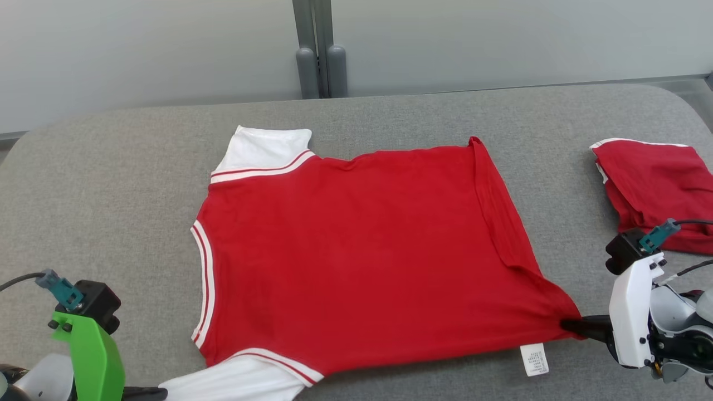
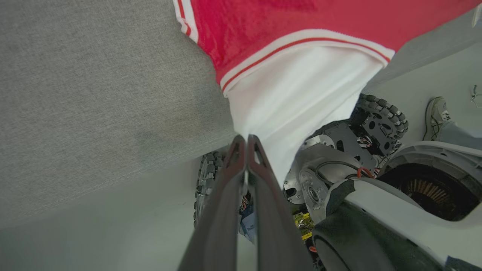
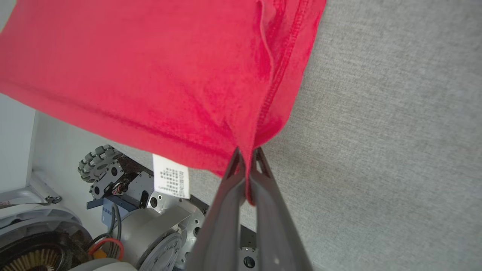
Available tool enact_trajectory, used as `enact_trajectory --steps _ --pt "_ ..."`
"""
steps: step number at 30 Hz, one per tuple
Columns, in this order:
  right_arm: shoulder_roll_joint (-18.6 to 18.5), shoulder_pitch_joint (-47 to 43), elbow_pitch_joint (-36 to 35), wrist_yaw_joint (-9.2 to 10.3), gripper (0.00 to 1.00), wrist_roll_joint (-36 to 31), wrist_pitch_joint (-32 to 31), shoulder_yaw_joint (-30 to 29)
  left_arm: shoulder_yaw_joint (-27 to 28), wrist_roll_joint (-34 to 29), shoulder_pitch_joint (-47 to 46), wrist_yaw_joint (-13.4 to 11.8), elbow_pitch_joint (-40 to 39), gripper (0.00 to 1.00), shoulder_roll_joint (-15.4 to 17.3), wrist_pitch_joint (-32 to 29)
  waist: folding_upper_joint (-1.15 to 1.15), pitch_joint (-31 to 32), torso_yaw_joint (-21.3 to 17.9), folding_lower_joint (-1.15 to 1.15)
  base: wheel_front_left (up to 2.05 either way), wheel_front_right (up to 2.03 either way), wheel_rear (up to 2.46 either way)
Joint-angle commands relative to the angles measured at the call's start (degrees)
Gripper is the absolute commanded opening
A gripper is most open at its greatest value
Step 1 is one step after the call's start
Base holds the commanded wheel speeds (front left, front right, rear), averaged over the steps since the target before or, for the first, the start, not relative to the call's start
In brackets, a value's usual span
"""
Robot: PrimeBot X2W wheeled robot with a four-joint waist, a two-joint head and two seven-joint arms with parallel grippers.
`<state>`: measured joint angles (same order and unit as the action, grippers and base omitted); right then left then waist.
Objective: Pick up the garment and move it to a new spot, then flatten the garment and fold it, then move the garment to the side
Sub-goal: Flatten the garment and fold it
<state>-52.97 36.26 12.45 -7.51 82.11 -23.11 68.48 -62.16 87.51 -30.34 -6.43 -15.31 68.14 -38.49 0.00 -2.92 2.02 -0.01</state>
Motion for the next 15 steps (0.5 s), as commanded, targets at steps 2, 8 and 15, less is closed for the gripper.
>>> enact_trajectory --steps 2,8,15 --pt "-0.33 -0.2 -0.58 0.04 0.0 0.65 -0.97 -1.18 0.55 0.95 0.41 -0.54 -0.58 0.0 0.73 -0.4 0.0 -0.89 -0.36 0.01 0.0 0.0 0.0" --pt "1.02 3.02 -0.76 0.03 0.0 2.76 -5.14 -4.26 2.42 2.69 -4.11 0.21 1.48 0.0 -1.5 -3.72 0.0 -3.97 -0.6 0.01 0.0 0.0 0.0" --pt "3.54 9.03 4.07 0.03 0.0 4.49 -11.01 -7.34 4.2 2.46 -12.36 1.61 9.74 0.0 -7.66 -9.42 0.0 -8.73 -0.47 0.01 0.0 0.0 0.0"
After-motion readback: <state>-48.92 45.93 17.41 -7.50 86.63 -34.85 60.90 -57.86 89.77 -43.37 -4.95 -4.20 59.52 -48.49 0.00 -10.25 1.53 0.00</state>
